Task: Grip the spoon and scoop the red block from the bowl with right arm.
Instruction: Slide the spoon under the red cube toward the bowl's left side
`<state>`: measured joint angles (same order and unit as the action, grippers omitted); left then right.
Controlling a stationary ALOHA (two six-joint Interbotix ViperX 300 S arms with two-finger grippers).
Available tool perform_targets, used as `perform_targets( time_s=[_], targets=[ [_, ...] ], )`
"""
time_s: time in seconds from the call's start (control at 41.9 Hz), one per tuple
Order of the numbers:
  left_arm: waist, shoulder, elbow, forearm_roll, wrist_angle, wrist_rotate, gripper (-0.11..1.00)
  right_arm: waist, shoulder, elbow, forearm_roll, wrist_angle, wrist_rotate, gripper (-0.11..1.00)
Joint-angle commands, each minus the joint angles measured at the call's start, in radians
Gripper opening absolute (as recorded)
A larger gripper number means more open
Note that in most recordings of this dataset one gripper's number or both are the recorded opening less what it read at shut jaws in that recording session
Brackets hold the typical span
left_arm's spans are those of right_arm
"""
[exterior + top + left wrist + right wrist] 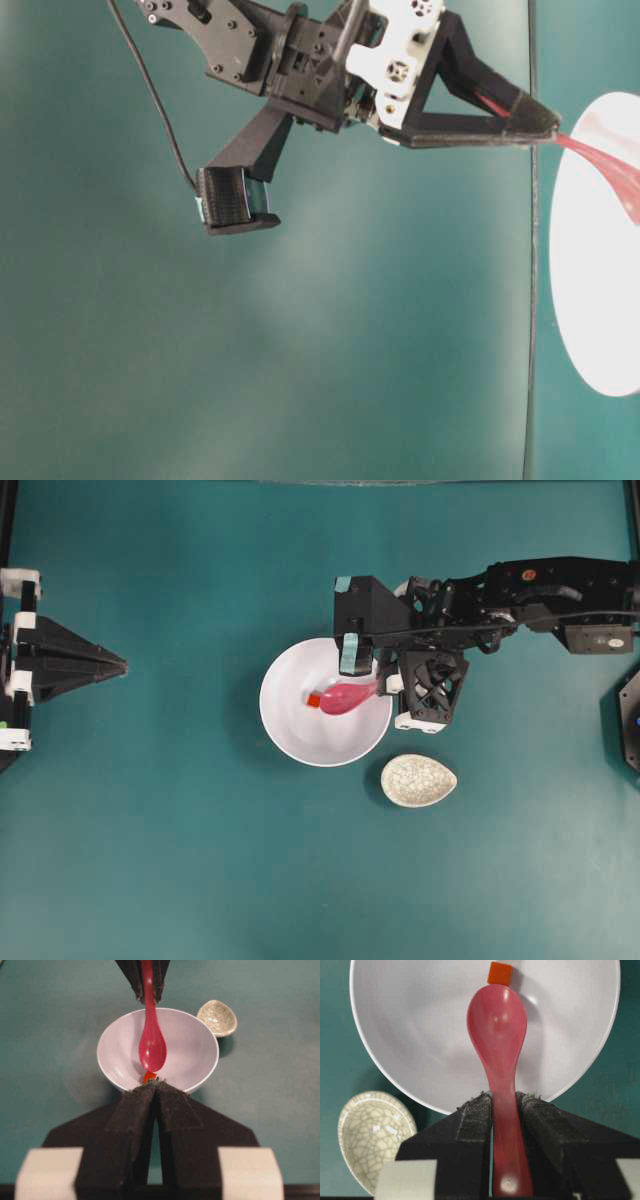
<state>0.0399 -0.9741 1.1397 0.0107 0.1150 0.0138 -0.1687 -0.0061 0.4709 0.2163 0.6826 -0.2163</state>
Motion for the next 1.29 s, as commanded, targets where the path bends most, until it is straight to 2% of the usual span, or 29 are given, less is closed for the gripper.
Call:
perform_targets(
  time_s=[0.0, 0.382, 0.787, 1.264],
  targets=[
    [0.002, 0.003, -0.021, 0.003, -0.006, 0.002, 0.00, 0.002, -0.018, -0.025, -0.002, 0.002, 0.000, 0.24],
    [0.002, 0.003, -0.021, 0.003, -0.005, 0.002, 0.00, 0.000, -0.034, -0.021, 0.000, 0.021, 0.000, 0.24],
    [0.002, 0.003, -0.021, 0.003, -0.005, 0.002, 0.00, 0.002, -0.028, -0.023, -0.028, -0.005, -0.005, 0.24],
    [0.002, 0.003, -0.021, 0.003, -0.006, 0.002, 0.00, 0.018, 0.008, -0.041, -0.026, -0.029, -0.008, 0.24]
  ],
)
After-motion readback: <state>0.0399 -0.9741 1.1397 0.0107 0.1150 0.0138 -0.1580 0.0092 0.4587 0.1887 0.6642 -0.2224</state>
